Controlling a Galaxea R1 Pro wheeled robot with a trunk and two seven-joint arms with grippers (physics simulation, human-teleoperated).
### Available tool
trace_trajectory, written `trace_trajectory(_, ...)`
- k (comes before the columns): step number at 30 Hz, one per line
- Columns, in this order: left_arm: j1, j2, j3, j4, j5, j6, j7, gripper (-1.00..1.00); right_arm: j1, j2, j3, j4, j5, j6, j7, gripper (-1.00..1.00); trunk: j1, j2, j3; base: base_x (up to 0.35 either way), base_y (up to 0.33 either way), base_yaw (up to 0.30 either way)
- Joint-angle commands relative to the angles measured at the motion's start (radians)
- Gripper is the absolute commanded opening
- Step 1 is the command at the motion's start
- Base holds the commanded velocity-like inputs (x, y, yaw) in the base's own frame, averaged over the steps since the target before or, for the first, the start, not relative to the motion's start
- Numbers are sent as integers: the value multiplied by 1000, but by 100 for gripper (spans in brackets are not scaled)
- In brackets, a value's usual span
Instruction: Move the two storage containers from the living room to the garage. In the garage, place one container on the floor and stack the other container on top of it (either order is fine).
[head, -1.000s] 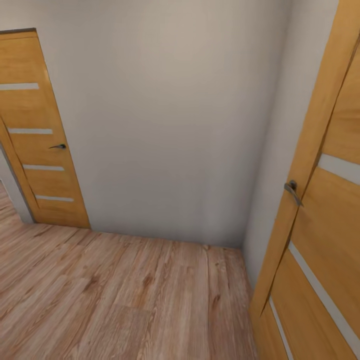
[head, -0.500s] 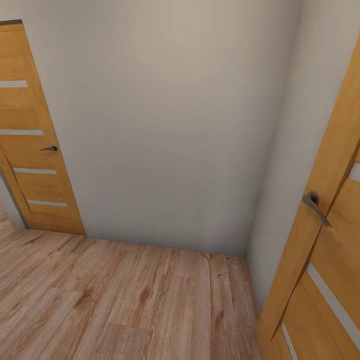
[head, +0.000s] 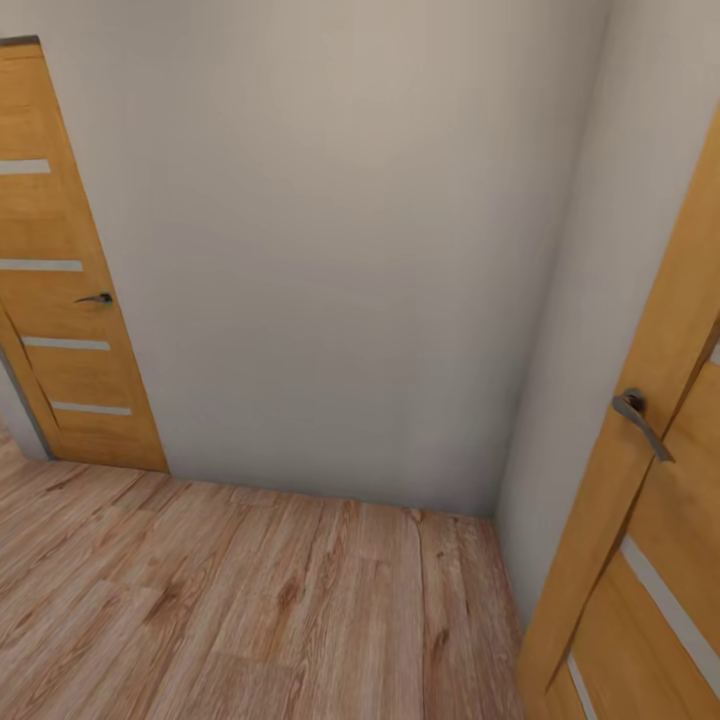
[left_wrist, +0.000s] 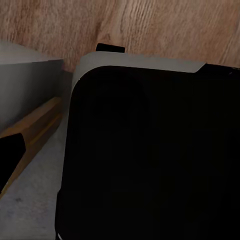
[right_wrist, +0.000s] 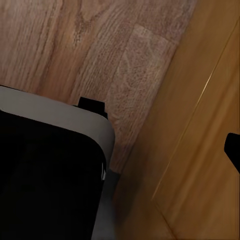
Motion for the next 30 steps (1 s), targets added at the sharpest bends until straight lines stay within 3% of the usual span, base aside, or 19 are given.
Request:
trace_trajectory(1, 0, 0, 2, -1, 7, -1, -1, 100, -1, 0, 8, 3, -9, -6, 0, 100, 0, 0, -1, 200, 0, 0)
trace_trajectory(30, 0, 0, 1, 2, 7, -1, -2, 100, -1, 2, 7, 3, -15, -5, -2, 100, 0, 0, -1, 307, 0, 20)
